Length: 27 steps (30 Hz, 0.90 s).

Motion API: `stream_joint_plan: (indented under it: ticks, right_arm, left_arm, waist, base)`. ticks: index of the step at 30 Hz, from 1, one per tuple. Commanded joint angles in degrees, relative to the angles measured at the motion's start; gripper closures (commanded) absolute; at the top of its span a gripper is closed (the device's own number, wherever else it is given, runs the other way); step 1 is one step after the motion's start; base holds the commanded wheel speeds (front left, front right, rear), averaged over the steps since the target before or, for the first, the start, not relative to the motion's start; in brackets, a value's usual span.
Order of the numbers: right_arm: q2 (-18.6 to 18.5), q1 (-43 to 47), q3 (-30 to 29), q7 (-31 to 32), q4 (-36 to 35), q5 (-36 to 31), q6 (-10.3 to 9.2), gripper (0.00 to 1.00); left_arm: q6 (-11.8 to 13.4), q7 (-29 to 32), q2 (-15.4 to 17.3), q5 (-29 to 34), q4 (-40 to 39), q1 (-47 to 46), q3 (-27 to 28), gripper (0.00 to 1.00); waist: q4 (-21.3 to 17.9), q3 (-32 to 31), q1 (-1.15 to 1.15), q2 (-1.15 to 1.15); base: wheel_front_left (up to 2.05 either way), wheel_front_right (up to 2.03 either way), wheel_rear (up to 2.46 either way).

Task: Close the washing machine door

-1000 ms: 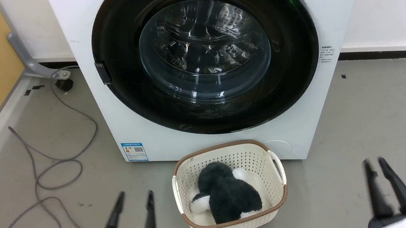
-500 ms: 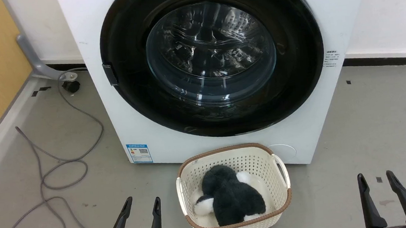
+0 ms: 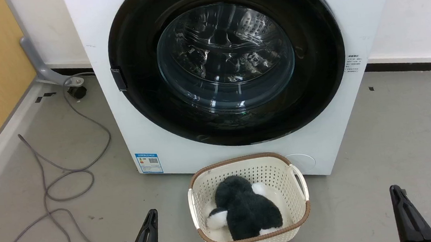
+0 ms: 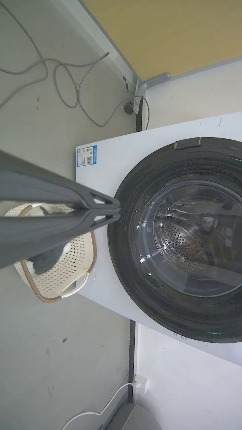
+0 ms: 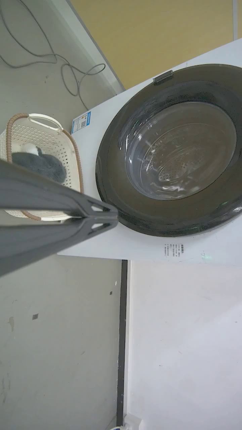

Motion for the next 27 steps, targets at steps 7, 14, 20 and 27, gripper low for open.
stream_joint_plan:
  ticks: [7,14,20,27]
  right_arm:
    - [0.1,-0.8,0.4,1.0,-0.2,-0.7,0.00,1.00]
    - [0.1,-1.3,0.7,1.7,-0.3,-1.2,-0.01,1.00]
    - [0.2,-1.7,0.9,2.3,-0.4,-1.6,-0.01,1.00]
    - [0.2,-2.2,1.2,3.0,-0.6,-2.0,-0.01,1.00]
  left_arm:
    - [0.4,1.0,0.0,0.5,-0.7,-0.4,0.5,1.00]
    - [0.6,1.8,0.0,0.9,-1.2,-0.7,0.8,1.00]
    - [0.8,2.5,-0.1,1.2,-1.6,-0.9,1.1,1.00]
    - [1.1,3.3,-0.1,1.6,-2.1,-1.2,1.5,1.00]
  waist:
    - [-0.3,0.2,0.00,0.00]
    - [-0.6,0.3,0.00,0.00]
    - [-0.8,0.4,0.00,0.00]
    - [-1.1,0.6,0.00,0.00]
  base:
    - [0.00,0.00,0.00]
    - [0.00,0.00,0.00]
    - [0.00,0.00,0.00]
    - [0.00,0.00,0.00]
